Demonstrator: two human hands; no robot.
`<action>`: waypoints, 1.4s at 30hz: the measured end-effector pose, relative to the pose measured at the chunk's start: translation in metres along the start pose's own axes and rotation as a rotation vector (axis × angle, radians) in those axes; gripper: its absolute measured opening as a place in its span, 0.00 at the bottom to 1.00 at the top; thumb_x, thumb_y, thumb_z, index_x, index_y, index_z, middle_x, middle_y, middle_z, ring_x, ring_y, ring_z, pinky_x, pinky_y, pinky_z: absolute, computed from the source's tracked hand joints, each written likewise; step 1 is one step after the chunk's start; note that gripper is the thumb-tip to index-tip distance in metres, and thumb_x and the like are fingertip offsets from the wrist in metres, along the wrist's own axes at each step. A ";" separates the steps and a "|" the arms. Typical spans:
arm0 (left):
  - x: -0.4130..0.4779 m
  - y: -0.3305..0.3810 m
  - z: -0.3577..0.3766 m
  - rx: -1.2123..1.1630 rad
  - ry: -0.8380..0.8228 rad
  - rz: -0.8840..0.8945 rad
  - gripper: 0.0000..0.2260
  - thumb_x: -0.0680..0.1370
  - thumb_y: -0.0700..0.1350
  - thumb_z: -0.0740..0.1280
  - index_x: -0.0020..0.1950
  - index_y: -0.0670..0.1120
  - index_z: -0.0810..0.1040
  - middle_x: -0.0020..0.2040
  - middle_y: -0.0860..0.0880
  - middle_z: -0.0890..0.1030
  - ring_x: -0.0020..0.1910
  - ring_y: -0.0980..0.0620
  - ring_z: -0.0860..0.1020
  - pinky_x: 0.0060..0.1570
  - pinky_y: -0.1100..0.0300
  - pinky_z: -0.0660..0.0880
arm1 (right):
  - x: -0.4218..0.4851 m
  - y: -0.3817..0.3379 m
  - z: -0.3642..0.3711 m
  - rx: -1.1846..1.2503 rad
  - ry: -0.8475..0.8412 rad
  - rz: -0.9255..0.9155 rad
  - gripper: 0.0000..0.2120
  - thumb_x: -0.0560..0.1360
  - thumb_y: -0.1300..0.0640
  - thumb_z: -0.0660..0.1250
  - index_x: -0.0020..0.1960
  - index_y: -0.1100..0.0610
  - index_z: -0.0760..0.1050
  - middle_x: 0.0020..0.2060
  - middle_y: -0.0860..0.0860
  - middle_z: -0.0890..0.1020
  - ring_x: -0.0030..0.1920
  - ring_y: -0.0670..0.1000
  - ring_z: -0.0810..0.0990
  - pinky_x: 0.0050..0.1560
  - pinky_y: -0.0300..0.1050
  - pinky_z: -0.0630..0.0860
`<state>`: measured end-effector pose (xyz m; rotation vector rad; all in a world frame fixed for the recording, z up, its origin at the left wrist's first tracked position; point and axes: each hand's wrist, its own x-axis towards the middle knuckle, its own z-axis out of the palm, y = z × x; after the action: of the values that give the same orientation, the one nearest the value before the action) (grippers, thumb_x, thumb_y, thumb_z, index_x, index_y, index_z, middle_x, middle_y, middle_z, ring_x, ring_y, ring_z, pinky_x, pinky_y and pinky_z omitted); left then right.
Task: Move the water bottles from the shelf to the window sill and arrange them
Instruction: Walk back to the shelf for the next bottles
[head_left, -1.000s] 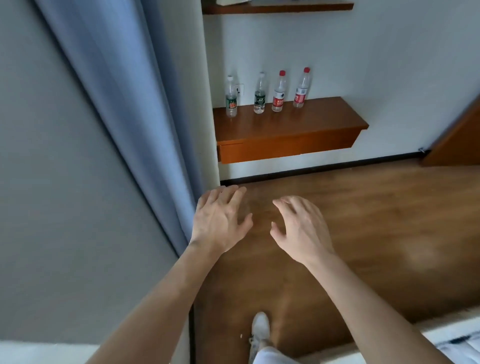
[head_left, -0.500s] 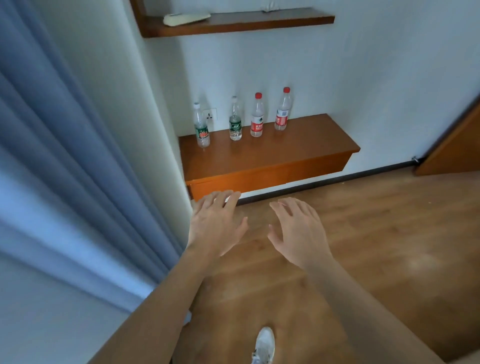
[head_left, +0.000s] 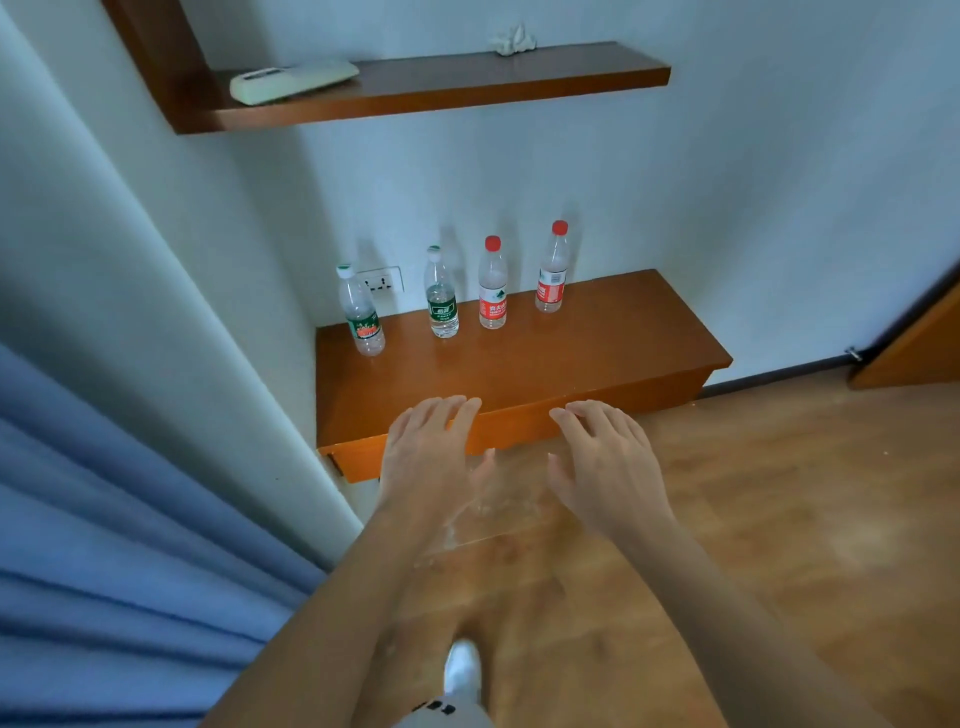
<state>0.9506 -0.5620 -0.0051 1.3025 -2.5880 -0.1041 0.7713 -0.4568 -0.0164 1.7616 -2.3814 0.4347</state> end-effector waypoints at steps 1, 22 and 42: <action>0.011 0.001 0.004 0.004 -0.003 0.002 0.27 0.78 0.64 0.58 0.75 0.56 0.65 0.74 0.55 0.69 0.74 0.52 0.65 0.74 0.48 0.62 | 0.009 0.005 0.003 0.009 -0.003 0.005 0.21 0.75 0.45 0.68 0.66 0.51 0.76 0.63 0.51 0.80 0.66 0.54 0.76 0.69 0.54 0.71; 0.282 -0.029 0.104 -0.079 -0.047 -0.015 0.28 0.77 0.64 0.60 0.75 0.55 0.62 0.74 0.54 0.69 0.73 0.52 0.66 0.72 0.52 0.62 | 0.271 0.109 0.100 0.014 -0.147 0.087 0.25 0.76 0.39 0.65 0.70 0.47 0.71 0.68 0.48 0.76 0.70 0.53 0.73 0.71 0.55 0.67; 0.385 -0.015 0.196 -0.486 -0.137 -0.624 0.37 0.74 0.57 0.72 0.77 0.51 0.58 0.74 0.49 0.69 0.71 0.47 0.70 0.66 0.49 0.73 | 0.376 0.218 0.188 0.173 -0.303 0.174 0.27 0.75 0.40 0.67 0.71 0.49 0.69 0.68 0.50 0.76 0.69 0.54 0.73 0.68 0.55 0.71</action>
<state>0.6936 -0.8873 -0.1276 1.8672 -1.9568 -0.8892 0.4612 -0.7994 -0.1178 1.8102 -2.7989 0.4337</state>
